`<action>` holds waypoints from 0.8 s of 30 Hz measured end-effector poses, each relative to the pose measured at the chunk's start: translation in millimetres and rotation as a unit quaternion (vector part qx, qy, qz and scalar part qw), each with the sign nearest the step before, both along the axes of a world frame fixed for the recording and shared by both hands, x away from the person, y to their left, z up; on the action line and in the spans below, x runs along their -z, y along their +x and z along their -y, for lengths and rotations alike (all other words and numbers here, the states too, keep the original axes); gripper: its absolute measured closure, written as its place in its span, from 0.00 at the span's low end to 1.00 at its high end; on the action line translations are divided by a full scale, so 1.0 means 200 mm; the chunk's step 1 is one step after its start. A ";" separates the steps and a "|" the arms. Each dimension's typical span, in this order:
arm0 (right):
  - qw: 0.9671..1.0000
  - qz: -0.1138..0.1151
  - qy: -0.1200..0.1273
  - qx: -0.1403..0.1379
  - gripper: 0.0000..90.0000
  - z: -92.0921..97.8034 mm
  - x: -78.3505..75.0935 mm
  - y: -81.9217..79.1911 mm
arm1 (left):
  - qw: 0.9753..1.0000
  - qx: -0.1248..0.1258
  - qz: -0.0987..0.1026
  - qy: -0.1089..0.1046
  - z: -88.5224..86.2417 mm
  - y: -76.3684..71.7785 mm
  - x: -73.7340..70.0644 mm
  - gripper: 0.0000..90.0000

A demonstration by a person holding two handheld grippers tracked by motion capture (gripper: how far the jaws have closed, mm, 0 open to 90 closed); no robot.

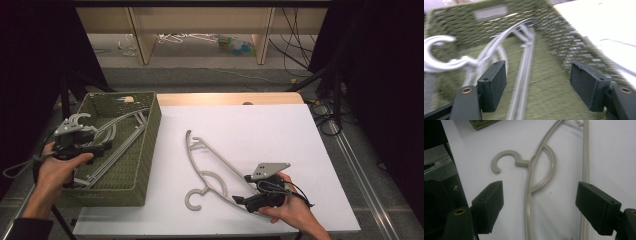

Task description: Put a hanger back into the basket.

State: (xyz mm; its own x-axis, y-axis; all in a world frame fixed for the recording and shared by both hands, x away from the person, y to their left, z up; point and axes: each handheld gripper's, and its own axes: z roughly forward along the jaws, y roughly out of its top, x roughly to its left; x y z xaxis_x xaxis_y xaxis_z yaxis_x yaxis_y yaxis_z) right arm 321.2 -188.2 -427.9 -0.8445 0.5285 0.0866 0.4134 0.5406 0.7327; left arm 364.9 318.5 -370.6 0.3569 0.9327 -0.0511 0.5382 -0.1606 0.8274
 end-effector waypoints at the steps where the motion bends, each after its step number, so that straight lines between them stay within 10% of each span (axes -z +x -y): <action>1: 1.000 0.000 0.001 0.000 0.26 0.00 0.00 0.00 | 1.000 0.011 0.004 -0.012 0.03 -0.02 0.00 0.31; 8: 1.000 0.001 0.007 0.009 0.25 0.01 0.00 0.00 | 0.995 0.059 0.048 -0.067 0.23 -0.15 0.00 0.23; 24: 1.000 0.004 0.003 0.015 0.24 0.00 0.02 0.00 | 0.979 0.166 0.076 -0.086 0.66 -0.38 0.13 0.20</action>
State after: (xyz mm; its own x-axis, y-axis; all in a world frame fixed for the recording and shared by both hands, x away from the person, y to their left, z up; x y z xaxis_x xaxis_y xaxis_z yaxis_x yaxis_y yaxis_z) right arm 320.4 -187.4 -431.1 -0.8296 0.5523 0.0825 0.4224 0.5240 0.7396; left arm 289.7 187.2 -395.9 0.6543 0.7464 -0.1211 0.3494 -0.1564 0.9238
